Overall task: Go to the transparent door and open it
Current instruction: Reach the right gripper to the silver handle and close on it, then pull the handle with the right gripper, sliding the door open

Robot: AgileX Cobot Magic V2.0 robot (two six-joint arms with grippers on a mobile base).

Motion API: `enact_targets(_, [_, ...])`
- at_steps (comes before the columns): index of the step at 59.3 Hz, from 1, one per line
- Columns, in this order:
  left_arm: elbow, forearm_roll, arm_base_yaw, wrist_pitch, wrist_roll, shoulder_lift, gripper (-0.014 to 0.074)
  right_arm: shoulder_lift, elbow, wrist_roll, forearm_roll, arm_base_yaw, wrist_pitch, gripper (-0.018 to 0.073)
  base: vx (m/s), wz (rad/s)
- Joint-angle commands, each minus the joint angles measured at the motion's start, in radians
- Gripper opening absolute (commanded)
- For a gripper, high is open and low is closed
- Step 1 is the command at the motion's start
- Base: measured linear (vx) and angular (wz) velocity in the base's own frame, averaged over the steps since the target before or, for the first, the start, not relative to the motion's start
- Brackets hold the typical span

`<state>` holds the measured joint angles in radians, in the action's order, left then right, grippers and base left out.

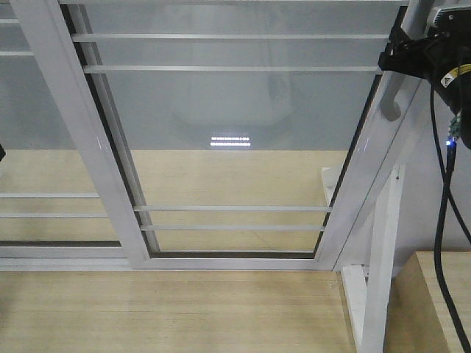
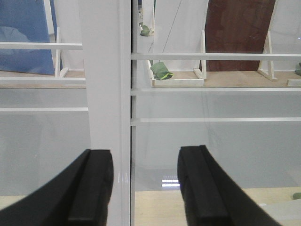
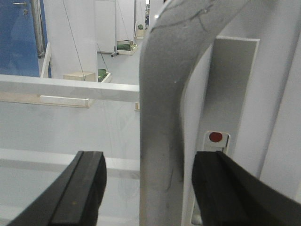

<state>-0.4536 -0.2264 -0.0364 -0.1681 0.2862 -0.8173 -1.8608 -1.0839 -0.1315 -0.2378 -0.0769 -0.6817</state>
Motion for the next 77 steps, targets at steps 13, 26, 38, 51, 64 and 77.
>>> enact_targets(13, [-0.035, 0.008, -0.005, -0.087, 0.009, 0.004, 0.0452, 0.0, -0.09, -0.003, -0.011, 0.012, -0.072, 0.0316, 0.0, 0.0])
enact_targets(26, [-0.035, 0.008, -0.005, -0.087, 0.009, 0.004, 0.0452, -0.011, -0.142, -0.019, -0.054, 0.012, -0.071, 0.0288, 0.0, 0.0])
enact_targets(38, [-0.035, 0.008, -0.005, -0.087, 0.009, 0.004, 0.0452, -0.011, -0.178, -0.125, -0.137, 0.012, -0.068, 0.0288, 0.0, 0.0])
enact_targets(51, [-0.035, 0.008, -0.005, -0.086, 0.009, 0.004, 0.0452, -0.011, -0.178, -0.157, -0.215, 0.052, -0.051, 0.0288, 0.0, 0.0])
enact_targets(64, [-0.035, 0.008, -0.005, -0.086, 0.009, 0.004, 0.0452, -0.011, -0.178, -0.155, -0.213, 0.134, -0.037, 0.0291, 0.0, 0.0])
enact_targets(77, [-0.035, 0.008, -0.005, -0.086, 0.009, 0.004, 0.0452, -0.011, -0.178, -0.155, -0.168, 0.214, -0.036, 0.032, 0.0, 0.0])
